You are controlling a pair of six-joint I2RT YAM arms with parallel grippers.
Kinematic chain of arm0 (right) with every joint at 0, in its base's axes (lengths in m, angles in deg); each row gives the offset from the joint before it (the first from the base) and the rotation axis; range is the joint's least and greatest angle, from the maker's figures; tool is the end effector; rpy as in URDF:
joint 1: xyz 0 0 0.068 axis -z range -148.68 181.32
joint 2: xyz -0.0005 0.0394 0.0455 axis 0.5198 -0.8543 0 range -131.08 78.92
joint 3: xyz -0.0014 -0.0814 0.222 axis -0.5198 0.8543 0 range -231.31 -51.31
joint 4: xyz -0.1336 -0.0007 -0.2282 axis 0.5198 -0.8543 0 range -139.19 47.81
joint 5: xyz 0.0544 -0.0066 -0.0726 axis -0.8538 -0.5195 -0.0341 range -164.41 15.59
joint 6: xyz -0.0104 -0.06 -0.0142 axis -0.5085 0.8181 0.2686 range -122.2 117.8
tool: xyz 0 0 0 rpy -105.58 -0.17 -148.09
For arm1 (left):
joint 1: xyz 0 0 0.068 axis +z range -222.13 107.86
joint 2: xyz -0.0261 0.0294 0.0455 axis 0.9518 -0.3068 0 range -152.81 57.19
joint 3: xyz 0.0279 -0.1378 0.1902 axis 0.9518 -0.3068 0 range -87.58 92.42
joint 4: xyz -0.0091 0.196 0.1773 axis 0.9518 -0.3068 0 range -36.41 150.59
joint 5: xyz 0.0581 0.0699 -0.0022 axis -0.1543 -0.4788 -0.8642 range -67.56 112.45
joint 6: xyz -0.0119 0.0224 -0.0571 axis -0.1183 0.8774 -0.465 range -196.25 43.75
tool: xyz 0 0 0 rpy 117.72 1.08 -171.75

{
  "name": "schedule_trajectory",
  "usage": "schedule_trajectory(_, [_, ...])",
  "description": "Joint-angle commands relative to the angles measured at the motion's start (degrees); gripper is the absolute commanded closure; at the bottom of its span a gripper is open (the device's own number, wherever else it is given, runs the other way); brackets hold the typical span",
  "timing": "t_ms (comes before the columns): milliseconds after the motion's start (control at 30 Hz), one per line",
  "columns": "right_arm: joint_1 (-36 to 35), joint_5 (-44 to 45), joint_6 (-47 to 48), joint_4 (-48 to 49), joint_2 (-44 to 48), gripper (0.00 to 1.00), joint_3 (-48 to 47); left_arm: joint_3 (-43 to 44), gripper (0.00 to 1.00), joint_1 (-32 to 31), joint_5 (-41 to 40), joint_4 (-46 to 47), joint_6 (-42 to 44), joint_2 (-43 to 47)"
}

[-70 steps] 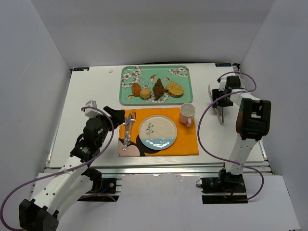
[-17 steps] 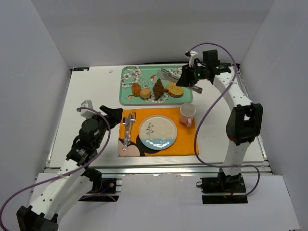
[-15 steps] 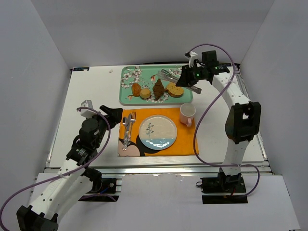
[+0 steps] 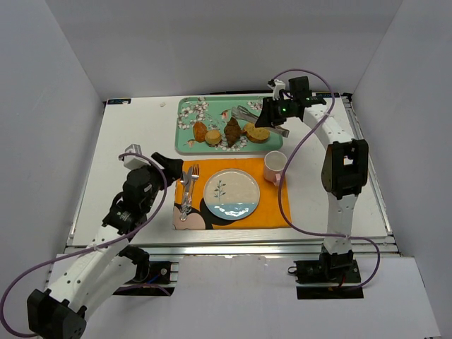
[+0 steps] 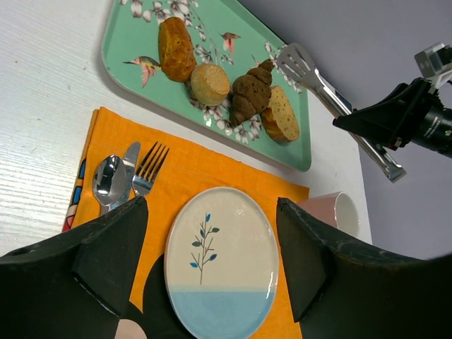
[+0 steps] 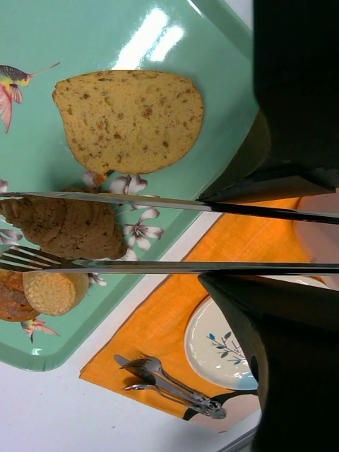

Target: Place the bread

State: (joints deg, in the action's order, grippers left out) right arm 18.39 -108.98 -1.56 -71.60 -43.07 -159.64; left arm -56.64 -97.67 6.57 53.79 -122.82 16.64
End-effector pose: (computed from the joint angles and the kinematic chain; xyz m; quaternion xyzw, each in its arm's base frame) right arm 0.4597 0.1333 0.2277 -0.2210 0.8558 0.3117 0.3488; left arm 0.2021 -0.0821 0.2446 -0.2261 0.7647 -0.2598 0.5446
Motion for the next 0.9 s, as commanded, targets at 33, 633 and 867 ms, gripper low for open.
schedule_trajectory(33, [-0.3,-1.9,-2.4,3.1,-1.2,0.52,-3.8,3.0,0.18,0.3,-0.3,1.5,0.4,-1.5])
schedule_trajectory(633, [-1.6,-2.5,-5.0,5.5,-5.5,0.52,-5.2,3.7,0.18,0.3,-0.3,1.5,0.7,-3.4])
schedule_trajectory(867, [-1.9,-2.8,-5.2,5.8,-5.6,0.6,-5.2,3.8,0.18,0.3,-0.5,1.0,0.8,-3.3])
